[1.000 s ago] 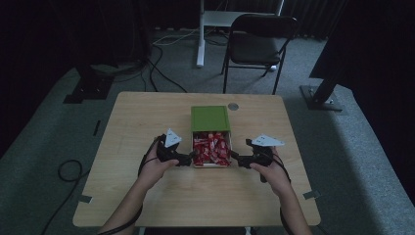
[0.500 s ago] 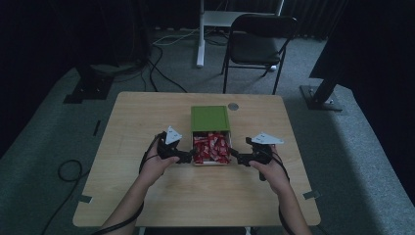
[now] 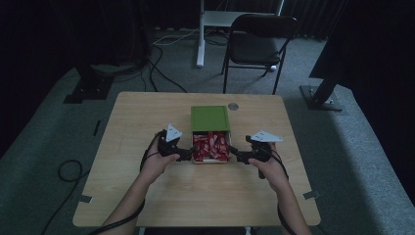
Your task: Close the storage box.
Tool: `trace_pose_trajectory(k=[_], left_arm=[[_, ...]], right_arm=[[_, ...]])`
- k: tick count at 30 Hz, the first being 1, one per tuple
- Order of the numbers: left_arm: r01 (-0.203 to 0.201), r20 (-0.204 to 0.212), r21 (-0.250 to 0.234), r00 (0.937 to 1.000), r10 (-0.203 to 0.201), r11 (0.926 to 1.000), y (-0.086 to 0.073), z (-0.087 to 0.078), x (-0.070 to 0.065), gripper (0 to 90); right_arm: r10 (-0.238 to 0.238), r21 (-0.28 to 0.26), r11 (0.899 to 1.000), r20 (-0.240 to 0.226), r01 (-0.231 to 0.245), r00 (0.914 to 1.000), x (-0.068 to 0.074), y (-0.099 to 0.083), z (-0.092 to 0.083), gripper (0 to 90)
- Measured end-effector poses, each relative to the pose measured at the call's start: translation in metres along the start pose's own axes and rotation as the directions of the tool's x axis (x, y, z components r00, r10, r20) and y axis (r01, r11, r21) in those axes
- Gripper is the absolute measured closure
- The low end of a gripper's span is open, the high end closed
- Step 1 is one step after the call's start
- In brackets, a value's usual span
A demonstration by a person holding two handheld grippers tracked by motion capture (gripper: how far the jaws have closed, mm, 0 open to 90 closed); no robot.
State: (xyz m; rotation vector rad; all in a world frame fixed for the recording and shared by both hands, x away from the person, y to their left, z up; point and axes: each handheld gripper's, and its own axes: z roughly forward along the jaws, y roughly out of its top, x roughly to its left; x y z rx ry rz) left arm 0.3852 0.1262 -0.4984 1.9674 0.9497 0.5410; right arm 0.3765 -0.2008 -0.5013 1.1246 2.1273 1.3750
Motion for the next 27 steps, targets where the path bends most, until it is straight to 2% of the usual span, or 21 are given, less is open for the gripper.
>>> trace_pose_trajectory(k=[18,27], left_arm=[[0.001,-0.022,-0.007,0.9998,-0.001,1.0,0.003,0.008,0.005,1.8],[0.028,-0.027,-0.02,0.9992,-0.029,0.9994,0.003,0.012,0.009,1.9]], right_arm=[[0.015,0.005,1.0,0.009,-0.015,0.9998,-0.004,0.006,0.009,13.6],[0.031,0.005,0.999,0.009,-0.031,0.9995,-0.007,0.008,0.013,13.6]])
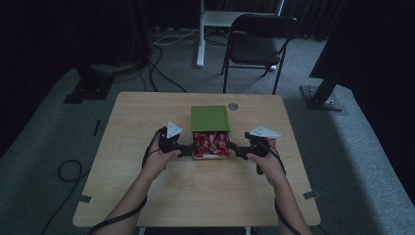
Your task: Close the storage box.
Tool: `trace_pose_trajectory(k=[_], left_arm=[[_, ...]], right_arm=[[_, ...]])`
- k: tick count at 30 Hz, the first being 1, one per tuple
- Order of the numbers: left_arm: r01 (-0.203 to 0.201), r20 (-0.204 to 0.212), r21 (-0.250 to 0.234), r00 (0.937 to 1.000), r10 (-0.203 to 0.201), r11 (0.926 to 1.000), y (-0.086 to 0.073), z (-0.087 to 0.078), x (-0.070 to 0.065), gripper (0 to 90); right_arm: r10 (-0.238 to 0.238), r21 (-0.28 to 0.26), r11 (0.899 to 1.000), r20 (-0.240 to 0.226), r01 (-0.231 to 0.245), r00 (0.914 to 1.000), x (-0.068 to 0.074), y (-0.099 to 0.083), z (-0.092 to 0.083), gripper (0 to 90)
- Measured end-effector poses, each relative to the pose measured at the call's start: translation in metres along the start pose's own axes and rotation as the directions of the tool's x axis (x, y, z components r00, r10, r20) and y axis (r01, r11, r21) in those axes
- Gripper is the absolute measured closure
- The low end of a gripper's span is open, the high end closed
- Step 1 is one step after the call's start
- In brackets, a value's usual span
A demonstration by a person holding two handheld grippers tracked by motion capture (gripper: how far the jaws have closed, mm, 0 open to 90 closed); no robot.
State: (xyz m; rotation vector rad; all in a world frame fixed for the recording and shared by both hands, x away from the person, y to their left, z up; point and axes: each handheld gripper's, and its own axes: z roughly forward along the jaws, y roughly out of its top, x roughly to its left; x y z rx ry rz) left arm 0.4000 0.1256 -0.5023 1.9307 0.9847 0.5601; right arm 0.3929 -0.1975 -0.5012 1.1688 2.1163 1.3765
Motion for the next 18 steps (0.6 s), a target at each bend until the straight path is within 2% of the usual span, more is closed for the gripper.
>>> trace_pose_trajectory(k=[10,18], left_arm=[[-0.007,-0.007,0.009,0.9999,0.007,0.9999,0.0035,0.0032,0.0026,1.8],[0.005,-0.013,0.009,0.9999,-0.005,0.9999,0.0055,0.0073,0.0058,1.8]], right_arm=[[0.012,0.0,1.0,0.001,-0.012,0.9999,-0.0029,0.002,0.0043,13.5],[0.015,0.001,1.0,0.014,-0.015,0.9998,-0.0047,0.0042,0.0075,13.5]])
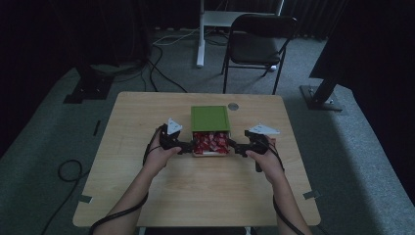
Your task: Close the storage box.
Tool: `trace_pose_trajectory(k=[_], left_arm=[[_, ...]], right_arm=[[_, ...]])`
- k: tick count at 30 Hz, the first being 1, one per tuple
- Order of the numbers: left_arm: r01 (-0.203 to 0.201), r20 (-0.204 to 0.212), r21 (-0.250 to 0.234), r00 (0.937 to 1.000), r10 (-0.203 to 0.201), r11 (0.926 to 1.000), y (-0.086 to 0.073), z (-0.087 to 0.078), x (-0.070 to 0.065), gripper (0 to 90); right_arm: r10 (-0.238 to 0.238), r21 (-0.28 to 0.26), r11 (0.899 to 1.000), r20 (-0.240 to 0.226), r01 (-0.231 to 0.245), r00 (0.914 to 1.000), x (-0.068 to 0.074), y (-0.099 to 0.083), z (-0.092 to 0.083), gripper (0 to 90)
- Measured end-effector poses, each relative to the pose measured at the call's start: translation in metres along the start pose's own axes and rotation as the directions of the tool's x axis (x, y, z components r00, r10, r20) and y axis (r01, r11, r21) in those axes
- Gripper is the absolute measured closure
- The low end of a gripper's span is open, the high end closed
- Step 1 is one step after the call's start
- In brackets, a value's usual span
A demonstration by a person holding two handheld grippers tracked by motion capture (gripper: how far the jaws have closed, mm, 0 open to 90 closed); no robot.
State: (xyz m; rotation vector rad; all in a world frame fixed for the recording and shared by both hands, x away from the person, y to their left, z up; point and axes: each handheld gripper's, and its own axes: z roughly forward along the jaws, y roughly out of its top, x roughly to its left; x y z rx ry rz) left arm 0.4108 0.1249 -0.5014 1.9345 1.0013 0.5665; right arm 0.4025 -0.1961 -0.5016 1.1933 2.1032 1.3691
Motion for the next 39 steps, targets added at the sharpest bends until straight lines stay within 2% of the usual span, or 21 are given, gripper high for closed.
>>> trace_pose_trajectory(k=[7,26,33,39], left_arm=[[-0.009,-0.012,0.002,0.9999,0.009,1.0,0.0019,0.002,0.001,1.9],[0.011,-0.021,0.001,0.9997,-0.011,0.9999,0.0046,0.0086,0.0054,1.8],[0.023,-0.016,0.0,0.9996,-0.023,0.9997,0.0039,0.009,0.0061,1.8],[0.014,-0.023,-0.012,0.9996,-0.015,0.9998,0.0037,0.0088,0.0063,1.9]], right_arm=[[0.005,0.0,1.0,0.005,-0.005,1.0,-0.0011,0.0018,0.0027,13.5],[0.009,-0.009,1.0,0.05,-0.008,0.9987,-0.0001,0.0045,0.0079,13.5],[0.027,-0.013,1.0,0.042,-0.026,0.9988,0.0009,0.0038,0.0091,13.4],[0.021,-0.017,1.0,0.041,-0.02,0.9989,0.0032,0.0043,0.0097,14.3]])
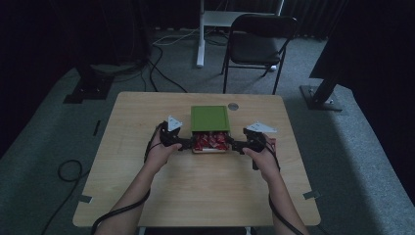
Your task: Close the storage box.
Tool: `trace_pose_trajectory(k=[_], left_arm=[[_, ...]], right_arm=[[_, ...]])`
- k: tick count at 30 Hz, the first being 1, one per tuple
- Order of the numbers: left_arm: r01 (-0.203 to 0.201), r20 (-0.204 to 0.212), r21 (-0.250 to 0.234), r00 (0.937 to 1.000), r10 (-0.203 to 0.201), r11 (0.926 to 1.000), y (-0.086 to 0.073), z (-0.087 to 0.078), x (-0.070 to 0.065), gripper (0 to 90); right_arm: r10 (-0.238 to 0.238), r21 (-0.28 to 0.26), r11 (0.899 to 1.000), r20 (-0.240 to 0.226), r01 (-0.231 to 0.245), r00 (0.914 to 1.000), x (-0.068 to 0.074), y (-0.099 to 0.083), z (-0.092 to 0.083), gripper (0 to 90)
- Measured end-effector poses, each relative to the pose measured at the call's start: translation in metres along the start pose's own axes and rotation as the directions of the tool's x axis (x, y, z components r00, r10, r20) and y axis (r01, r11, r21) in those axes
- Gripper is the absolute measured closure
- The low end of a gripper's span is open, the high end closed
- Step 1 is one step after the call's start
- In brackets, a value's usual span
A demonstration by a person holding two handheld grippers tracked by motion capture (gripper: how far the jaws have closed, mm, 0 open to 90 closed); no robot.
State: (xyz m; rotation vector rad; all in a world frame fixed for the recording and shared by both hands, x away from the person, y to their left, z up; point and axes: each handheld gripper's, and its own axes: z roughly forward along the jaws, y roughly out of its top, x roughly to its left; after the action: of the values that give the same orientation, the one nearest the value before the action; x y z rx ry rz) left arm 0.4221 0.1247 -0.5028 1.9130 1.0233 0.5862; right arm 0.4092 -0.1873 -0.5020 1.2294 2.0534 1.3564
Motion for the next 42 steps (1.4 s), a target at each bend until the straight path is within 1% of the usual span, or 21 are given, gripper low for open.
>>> trace_pose_trajectory(k=[1,2,4,5,8,9,10,11,13,14,15,18,21,26,28,29,33,35,39,41,42], left_arm=[[0.006,0.009,-0.015,0.9999,-0.006,0.9999,0.0,-0.002,-0.001,1.9],[0.006,0.009,-0.015,0.9999,-0.006,0.9999,0.0,-0.002,-0.001,1.9],[0.01,0.02,-0.03,0.9998,-0.01,0.9995,0.0,-0.004,-0.003,1.9],[0.009,0.034,-0.039,0.9994,-0.008,0.9992,0.001,-0.007,-0.005,1.9],[0.005,0.037,-0.042,0.9993,-0.003,0.9991,0.001,-0.01,-0.007,1.9],[0.009,0.042,-0.047,0.9991,-0.007,0.9988,0.001,-0.013,-0.008,1.9],[0.009,0.042,-0.047,0.9991,-0.007,0.9988,0.001,-0.013,-0.008,1.9],[0.009,0.042,-0.053,0.9991,-0.006,0.9986,0.0,-0.016,-0.01,1.9],[0.008,0.046,-0.053,0.9989,-0.006,0.9986,0.0,-0.018,-0.01,1.9],[0.017,0.05,-0.055,0.9986,-0.014,0.9983,-0.001,-0.02,-0.01,1.9],[0.015,0.042,-0.059,0.999,-0.013,0.9981,-0.003,-0.024,-0.01,1.9],[0.016,0.041,-0.061,0.9991,-0.013,0.998,-0.004,-0.028,-0.01,1.9],[0.013,0.029,-0.055,0.9995,-0.011,0.9984,-0.005,-0.034,-0.008,1.9],[0.014,0.022,-0.048,0.9997,-0.013,0.9988,-0.008,-0.038,-0.004,1.9],[0.017,0.019,-0.044,0.9997,-0.017,0.9989,-0.01,-0.041,-0.003,1.9],[0.029,0.02,-0.048,0.9994,-0.028,0.9984,-0.011,-0.043,-0.001,1.9],[0.028,0.014,-0.041,0.9995,-0.027,0.9988,-0.015,-0.045,0.001,1.9],[0.03,0.014,-0.036,0.9995,-0.03,0.9989,-0.018,-0.048,0.002,1.9],[0.034,0.008,-0.031,0.9994,-0.034,0.9989,-0.022,-0.049,0.004,1.9],[0.034,0.004,-0.027,0.9994,-0.034,0.9991,-0.025,-0.051,0.005,1.9],[0.028,-0.004,-0.023,0.9996,-0.028,0.9994,-0.028,-0.053,0.007,1.9]], right_arm=[[0.0,0.0,1.0,0.0,0.0,1.0,0.0,0.0,0.0,14.4],[0.0,0.0,1.0,0.0,0.0,1.0,0.0,0.0,0.0,14.4],[0.017,-0.017,1.0,-0.01,-0.017,0.9998,0.002,0.0,-0.001,14.3],[0.021,-0.021,1.0,-0.016,-0.021,0.9996,0.003,0.001,-0.002,14.3],[0.017,-0.025,1.0,-0.021,-0.018,0.9996,0.005,0.001,-0.003,14.3],[0.017,-0.041,0.999,-0.028,-0.018,0.9995,0.006,0.003,-0.005,14.2],[0.017,-0.041,0.999,-0.028,-0.018,0.9995,0.006,0.003,-0.005,14.2],[0.02,-0.06,0.998,-0.039,-0.022,0.9991,0.008,0.004,-0.008,13.5],[0.015,-0.07,0.997,-0.05,-0.018,0.9986,0.009,0.004,-0.011,13.4],[0.015,-0.07,0.997,-0.05,-0.018,0.9986,0.009,0.004,-0.011,13.4],[-0.006,-0.062,0.998,-0.054,0.003,0.9985,0.011,0.004,-0.013,13.3],[-0.002,-0.063,0.998,-0.046,-0.001,0.9989,0.011,0.004,-0.015,13.3],[-0.014,-0.056,0.998,-0.032,0.012,0.9994,0.011,0.003,-0.019,13.0],[0.0,-0.051,0.999,-0.011,-0.001,0.9999,0.007,-0.001,-0.023,13.0],[0.004,-0.048,0.999,-0.002,-0.004,1.0,0.004,-0.004,-0.026,13.0],[0.002,-0.046,0.999,0.008,-0.002,1.0,0.002,-0.006,-0.029,13.0],[0.008,-0.047,0.999,0.02,-0.007,0.9998,-0.002,-0.01,-0.034,13.0],[0.01,-0.045,0.999,0.038,-0.008,0.9992,-0.005,-0.013,-0.039,13.0],[0.008,-0.044,0.999,0.052,-0.006,0.9986,-0.007,-0.016,-0.046,12.9],[0.009,-0.044,0.999,0.059,-0.006,0.9982,-0.009,-0.018,-0.05,13.0],[0.013,-0.046,0.999,0.067,-0.01,0.9977,-0.012,-0.02,-0.055,12.9]])
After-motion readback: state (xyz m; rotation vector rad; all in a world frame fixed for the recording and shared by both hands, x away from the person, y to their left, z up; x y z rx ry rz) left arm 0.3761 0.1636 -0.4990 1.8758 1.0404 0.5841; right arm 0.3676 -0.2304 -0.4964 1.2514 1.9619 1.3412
